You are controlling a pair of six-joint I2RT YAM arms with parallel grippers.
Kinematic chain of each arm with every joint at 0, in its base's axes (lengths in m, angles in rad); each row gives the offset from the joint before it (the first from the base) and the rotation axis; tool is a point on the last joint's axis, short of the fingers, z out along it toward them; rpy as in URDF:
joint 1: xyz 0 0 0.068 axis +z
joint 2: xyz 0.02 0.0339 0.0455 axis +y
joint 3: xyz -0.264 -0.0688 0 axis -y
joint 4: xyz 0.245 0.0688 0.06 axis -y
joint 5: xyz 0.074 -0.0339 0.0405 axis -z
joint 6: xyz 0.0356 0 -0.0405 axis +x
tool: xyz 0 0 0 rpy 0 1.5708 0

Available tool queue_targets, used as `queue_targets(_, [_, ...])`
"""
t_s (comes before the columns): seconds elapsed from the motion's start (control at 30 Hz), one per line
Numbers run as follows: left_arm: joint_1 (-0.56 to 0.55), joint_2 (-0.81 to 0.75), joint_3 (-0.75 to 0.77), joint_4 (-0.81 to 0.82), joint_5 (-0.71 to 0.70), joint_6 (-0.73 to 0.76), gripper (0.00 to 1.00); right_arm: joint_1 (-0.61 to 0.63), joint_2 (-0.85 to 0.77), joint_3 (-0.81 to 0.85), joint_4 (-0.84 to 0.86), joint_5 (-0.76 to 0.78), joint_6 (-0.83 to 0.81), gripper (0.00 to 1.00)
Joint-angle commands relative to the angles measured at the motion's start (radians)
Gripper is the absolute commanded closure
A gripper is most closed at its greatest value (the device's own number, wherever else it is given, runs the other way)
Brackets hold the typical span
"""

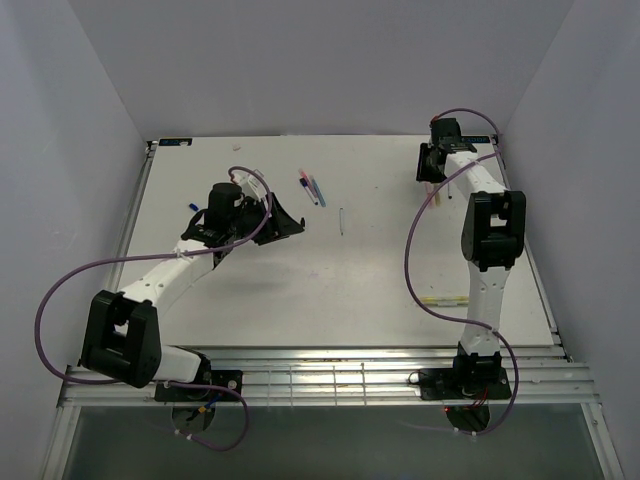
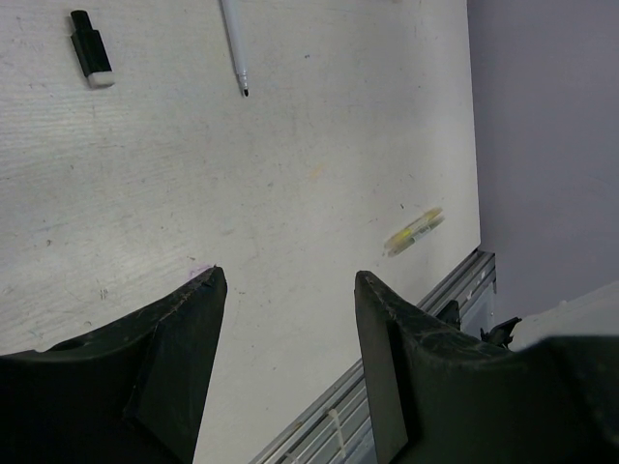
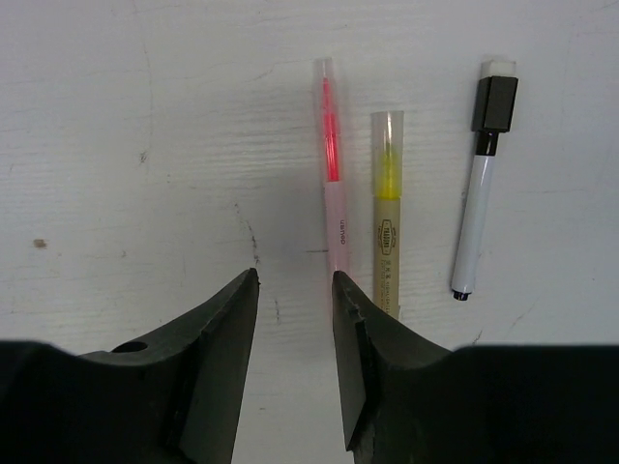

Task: Open the pen caps

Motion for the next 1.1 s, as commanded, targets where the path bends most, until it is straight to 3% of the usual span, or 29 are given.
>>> queue_targets(0.0, [-0.003, -0.006, -0.029, 0.043, 0.035, 0.007, 0.34, -0.007, 0.009, 0.052, 0.001, 0.034, -0.037, 0.57])
queue_targets(0.87, [-0.003, -0.021, -0.038, 0.034, 0.064, 0.012, 0.34, -0.014, 0.151, 0.086, -0.008, -0.012, -0.063, 0.6])
queue_targets(0.97, [-0.003, -0.024, -0.038, 0.029, 0.067, 0.009, 0.34, -0.014, 0.159, 0.078, -0.008, -0.041, -0.059, 0.7])
queue_targets(1.0, [-0.003, -0.024, -0.038, 0.029, 0.066, 0.009, 0.34, -0.014, 0.162, 0.077, -0.008, -0.065, -0.056, 0.81])
queue_targets(1.07, [-0.003, -0.029, -0.038, 0.024, 0.064, 0.009, 0.34, -0.014, 0.164, 0.075, -0.008, -0.099, -0.042, 0.91])
